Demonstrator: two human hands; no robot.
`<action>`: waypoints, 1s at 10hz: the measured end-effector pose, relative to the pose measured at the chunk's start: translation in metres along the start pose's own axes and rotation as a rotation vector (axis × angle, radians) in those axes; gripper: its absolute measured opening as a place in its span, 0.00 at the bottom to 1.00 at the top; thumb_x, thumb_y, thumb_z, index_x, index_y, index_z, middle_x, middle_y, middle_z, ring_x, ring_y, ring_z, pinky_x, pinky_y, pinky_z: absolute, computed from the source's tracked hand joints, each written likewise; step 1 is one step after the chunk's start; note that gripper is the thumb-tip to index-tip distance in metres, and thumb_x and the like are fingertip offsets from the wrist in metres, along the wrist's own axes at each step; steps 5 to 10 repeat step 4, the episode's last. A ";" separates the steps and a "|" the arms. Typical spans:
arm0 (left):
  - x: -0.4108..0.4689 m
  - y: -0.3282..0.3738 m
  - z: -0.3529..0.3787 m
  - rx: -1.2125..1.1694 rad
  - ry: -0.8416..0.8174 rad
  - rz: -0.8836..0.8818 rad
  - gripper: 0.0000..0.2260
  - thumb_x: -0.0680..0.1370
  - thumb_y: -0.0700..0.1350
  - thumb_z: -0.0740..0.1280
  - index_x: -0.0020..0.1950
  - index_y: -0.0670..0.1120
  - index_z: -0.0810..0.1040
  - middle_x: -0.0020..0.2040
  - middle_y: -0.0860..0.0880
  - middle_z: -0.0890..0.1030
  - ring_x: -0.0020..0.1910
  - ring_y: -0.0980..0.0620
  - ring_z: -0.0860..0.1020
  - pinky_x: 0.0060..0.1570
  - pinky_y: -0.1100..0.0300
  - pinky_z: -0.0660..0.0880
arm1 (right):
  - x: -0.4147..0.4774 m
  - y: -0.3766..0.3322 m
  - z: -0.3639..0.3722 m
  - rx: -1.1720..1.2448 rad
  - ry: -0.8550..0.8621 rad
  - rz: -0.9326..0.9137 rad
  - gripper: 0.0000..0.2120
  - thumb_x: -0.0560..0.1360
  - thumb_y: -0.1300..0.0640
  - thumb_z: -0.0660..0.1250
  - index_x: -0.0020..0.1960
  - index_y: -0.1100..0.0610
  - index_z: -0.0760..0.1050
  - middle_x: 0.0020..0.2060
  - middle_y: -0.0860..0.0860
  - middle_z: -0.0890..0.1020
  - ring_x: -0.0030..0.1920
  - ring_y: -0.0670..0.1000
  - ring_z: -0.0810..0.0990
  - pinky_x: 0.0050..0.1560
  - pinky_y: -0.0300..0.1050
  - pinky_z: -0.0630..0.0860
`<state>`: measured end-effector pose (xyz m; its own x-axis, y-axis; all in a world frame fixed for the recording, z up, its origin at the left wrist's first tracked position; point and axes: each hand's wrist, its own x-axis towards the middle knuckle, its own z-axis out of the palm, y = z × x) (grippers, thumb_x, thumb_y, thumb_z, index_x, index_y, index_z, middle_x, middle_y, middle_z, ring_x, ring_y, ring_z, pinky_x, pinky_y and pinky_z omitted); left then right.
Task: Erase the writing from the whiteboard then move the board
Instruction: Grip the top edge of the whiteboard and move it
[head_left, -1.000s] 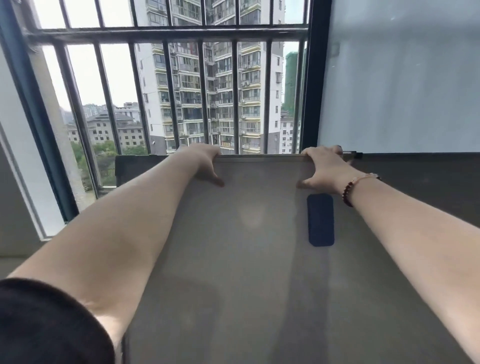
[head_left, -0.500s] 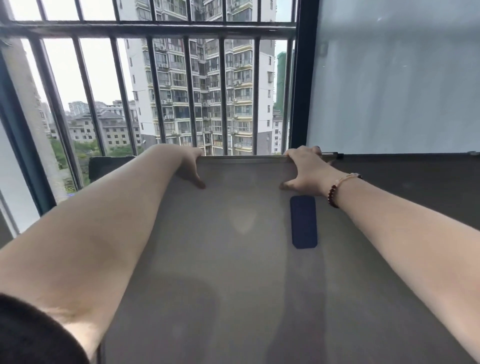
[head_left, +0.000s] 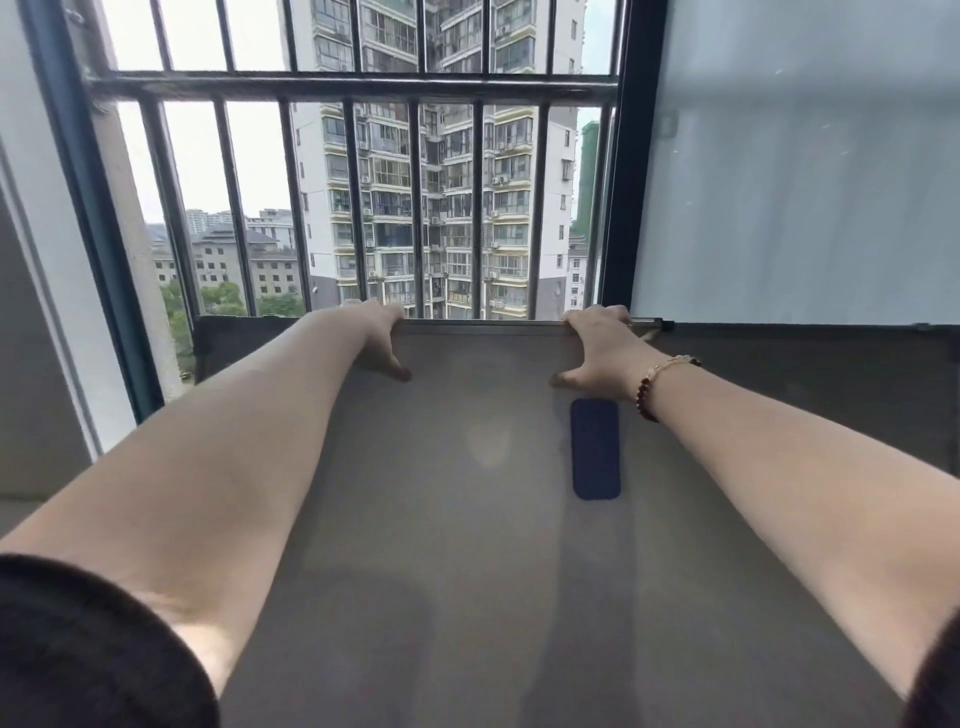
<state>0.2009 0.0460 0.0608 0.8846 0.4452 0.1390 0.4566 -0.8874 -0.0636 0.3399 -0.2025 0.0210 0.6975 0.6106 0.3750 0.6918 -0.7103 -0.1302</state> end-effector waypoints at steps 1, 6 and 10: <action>-0.004 0.003 0.005 -0.071 0.054 0.039 0.42 0.66 0.61 0.74 0.75 0.50 0.62 0.71 0.45 0.69 0.69 0.42 0.68 0.67 0.48 0.67 | -0.012 0.005 -0.001 0.112 0.069 0.037 0.33 0.68 0.46 0.73 0.68 0.53 0.67 0.65 0.54 0.69 0.70 0.59 0.60 0.70 0.76 0.47; -0.035 -0.005 0.020 -0.509 0.379 0.156 0.21 0.72 0.49 0.70 0.64 0.50 0.75 0.64 0.48 0.77 0.65 0.49 0.73 0.66 0.55 0.66 | -0.056 0.020 -0.006 0.498 0.448 0.051 0.22 0.71 0.61 0.69 0.64 0.56 0.74 0.59 0.54 0.77 0.62 0.53 0.73 0.62 0.38 0.64; -0.035 -0.005 0.020 -0.509 0.379 0.156 0.21 0.72 0.49 0.70 0.64 0.50 0.75 0.64 0.48 0.77 0.65 0.49 0.73 0.66 0.55 0.66 | -0.056 0.020 -0.006 0.498 0.448 0.051 0.22 0.71 0.61 0.69 0.64 0.56 0.74 0.59 0.54 0.77 0.62 0.53 0.73 0.62 0.38 0.64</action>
